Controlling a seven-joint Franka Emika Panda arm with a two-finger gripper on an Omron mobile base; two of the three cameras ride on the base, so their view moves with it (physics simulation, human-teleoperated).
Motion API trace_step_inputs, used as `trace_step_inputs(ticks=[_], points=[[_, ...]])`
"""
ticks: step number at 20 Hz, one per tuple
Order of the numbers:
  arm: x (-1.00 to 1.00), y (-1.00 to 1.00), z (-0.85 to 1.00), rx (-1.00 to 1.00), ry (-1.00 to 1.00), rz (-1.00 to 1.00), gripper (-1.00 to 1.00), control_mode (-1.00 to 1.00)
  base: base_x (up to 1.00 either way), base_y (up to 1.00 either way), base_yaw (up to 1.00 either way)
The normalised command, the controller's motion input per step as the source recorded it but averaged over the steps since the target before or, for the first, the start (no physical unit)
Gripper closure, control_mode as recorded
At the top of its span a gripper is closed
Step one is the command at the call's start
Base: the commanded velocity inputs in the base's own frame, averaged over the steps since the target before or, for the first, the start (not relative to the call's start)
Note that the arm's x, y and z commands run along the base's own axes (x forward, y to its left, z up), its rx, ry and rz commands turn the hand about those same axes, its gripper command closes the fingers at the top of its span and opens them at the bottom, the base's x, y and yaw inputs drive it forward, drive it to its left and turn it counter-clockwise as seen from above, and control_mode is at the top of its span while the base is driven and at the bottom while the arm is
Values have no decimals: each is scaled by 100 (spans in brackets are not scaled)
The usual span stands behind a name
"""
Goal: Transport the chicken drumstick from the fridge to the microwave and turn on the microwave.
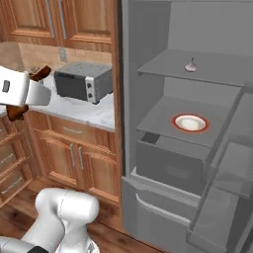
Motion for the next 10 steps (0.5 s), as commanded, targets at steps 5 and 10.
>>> trace_step_inputs(ticks=[5,10], points=[[0,0,0,0,0,0,100,100,-19,59,40],[0,0,0,0,0,0,100,100,0,58,43]])
